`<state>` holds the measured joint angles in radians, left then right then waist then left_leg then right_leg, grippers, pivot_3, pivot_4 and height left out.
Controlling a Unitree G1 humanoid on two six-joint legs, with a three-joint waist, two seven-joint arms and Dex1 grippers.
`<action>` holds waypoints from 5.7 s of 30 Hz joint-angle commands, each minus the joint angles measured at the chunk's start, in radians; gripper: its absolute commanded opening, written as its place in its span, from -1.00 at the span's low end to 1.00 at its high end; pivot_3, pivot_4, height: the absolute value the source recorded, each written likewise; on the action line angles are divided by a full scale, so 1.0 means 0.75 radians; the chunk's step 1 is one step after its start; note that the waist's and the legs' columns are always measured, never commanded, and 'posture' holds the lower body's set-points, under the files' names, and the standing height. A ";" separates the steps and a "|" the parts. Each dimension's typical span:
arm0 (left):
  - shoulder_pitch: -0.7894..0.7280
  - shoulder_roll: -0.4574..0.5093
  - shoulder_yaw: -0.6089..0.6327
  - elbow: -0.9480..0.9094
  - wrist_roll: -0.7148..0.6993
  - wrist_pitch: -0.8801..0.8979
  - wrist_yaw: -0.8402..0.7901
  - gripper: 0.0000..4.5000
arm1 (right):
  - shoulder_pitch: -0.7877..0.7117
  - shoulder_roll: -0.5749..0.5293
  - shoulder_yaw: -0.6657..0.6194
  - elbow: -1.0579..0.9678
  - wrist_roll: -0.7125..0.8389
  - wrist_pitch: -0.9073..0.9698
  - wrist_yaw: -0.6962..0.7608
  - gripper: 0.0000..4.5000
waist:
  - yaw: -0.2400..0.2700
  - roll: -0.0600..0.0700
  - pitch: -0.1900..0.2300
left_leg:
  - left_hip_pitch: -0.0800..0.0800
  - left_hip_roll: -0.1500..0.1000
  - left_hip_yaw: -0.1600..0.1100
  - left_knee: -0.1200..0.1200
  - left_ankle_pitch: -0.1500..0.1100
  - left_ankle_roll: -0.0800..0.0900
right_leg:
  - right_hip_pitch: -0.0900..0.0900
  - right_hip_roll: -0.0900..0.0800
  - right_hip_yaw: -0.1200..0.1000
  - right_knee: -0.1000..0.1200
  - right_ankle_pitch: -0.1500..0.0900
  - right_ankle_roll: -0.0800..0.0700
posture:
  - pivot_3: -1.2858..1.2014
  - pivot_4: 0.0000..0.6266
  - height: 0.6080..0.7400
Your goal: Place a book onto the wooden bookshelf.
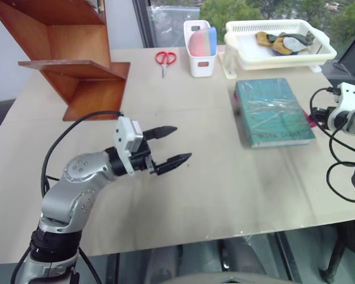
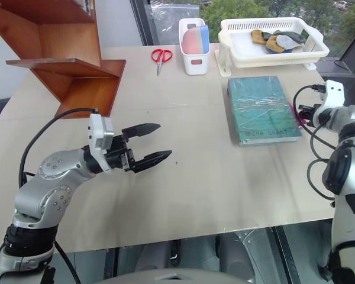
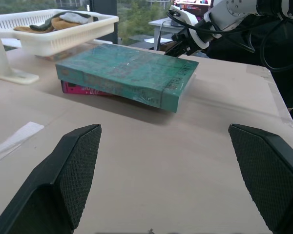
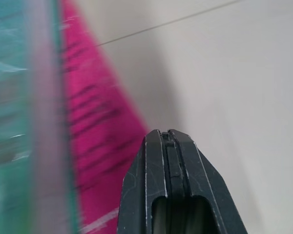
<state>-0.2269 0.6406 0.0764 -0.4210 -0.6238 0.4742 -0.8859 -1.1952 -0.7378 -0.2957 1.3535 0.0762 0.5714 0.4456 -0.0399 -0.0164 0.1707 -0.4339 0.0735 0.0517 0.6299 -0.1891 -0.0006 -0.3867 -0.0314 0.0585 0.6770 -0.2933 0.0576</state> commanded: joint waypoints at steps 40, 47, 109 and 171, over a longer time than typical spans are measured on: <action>0.054 0.030 0.057 0.001 0.008 -0.087 -0.063 1.00 | -0.001 0.220 -0.118 -0.005 0.058 -0.102 -0.071 -0.97 | -0.008 0.000 0.000 | 0.001 0.001 0.001 0.000 0.000 0.000 | 0.000 0.001 0.002 0.001 0.000 0.000 | 0.03 -0.52 1.00; 0.095 0.031 0.081 -0.021 0.002 -0.090 -0.061 1.00 | 0.016 0.229 -0.108 -0.002 0.037 -0.139 -0.104 -0.97 | -0.007 0.000 0.000 | 0.001 0.001 0.001 0.000 0.000 0.000 | 0.000 0.001 0.002 0.001 0.000 0.000 | 0.03 -0.52 1.00; 0.071 0.018 0.059 -0.041 0.015 -0.070 0.017 1.00 | 0.235 0.389 0.593 -1.470 0.105 0.293 0.422 -0.97 | 0.032 0.003 0.003 | -0.021 0.002 -0.003 0.005 0.000 0.000 | -0.021 0.002 -0.003 0.004 0.000 0.000 | 0.03 -0.52 1.00; -0.122 -0.097 -0.018 0.265 0.296 -0.072 0.255 1.00 | 0.301 0.109 0.815 -1.012 -0.234 0.021 0.705 -0.97 | 0.076 -0.010 -0.017 | -0.016 0.001 -0.012 0.014 0.000 0.000 | -0.007 0.000 -0.014 0.004 0.001 0.000 | 0.03 -0.52 1.00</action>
<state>-0.3061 0.5648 0.0598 -0.2049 -0.4087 0.4287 -0.6942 -1.0098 -0.6167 0.2952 0.5166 -0.0424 0.5732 0.9764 0.0169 -0.0242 0.1583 -0.4460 0.0739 0.0426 0.6402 -0.1889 -0.0005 -0.3915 -0.0316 0.0482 0.6803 -0.2928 0.0580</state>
